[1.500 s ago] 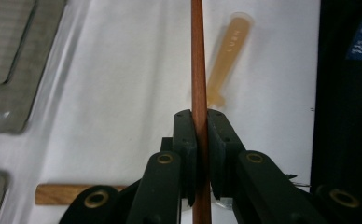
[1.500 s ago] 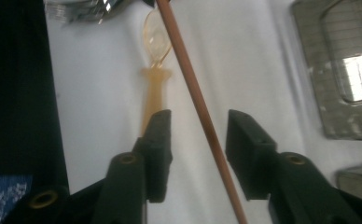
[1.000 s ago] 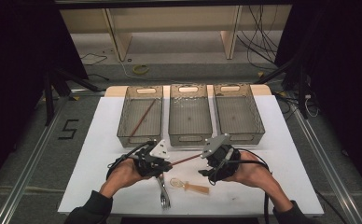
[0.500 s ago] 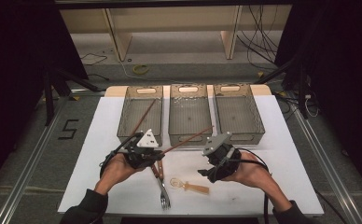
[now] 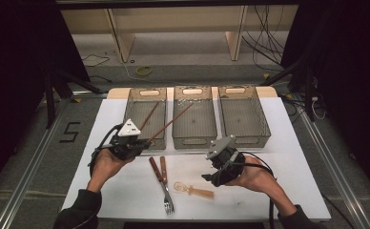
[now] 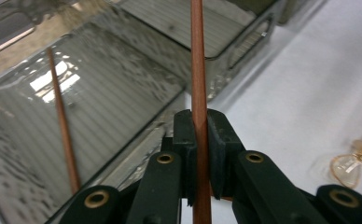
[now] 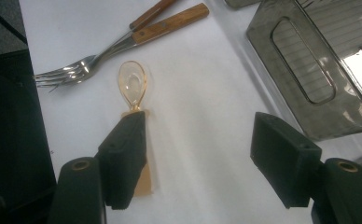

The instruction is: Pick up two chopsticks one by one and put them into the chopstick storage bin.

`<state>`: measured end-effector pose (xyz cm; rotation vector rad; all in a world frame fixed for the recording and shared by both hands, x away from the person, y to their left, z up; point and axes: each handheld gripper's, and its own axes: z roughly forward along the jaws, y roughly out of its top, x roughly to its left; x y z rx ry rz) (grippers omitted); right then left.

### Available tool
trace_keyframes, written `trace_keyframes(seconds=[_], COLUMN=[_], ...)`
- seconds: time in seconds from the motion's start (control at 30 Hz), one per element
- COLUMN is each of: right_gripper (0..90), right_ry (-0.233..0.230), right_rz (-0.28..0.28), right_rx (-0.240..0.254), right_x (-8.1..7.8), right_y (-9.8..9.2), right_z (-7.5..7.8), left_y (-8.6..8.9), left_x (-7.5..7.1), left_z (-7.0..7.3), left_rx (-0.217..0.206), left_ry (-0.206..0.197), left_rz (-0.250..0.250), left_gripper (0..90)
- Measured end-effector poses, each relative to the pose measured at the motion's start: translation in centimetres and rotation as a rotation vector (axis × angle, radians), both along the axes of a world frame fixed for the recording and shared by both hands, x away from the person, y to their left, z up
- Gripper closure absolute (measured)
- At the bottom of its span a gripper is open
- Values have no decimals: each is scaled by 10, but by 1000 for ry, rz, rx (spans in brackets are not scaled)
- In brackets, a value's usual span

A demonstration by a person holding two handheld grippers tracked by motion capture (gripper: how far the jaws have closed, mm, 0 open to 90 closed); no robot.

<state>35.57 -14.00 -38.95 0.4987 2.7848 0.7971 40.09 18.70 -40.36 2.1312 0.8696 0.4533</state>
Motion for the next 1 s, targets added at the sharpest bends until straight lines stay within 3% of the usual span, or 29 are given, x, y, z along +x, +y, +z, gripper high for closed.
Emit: trace_keyframes(seconds=[0.13, 0.57, 1.0], right_gripper=[366, 344, 329], right_ry=[1, 9, 7], right_rz=[-1, -2, -4], right_rx=[5, 7, 13], right_x=[0, 1, 0], right_y=[0, -1, -3], right_z=[0, 0, 1], left_y=[11, 22, 28], left_x=[9, 33, 54], left_z=[-2, -2, -11], left_rx=[-26, -77, -97], left_ry=[2, 21, 49], left_rz=[47, 109, 176], left_gripper=[828, 827, 828])
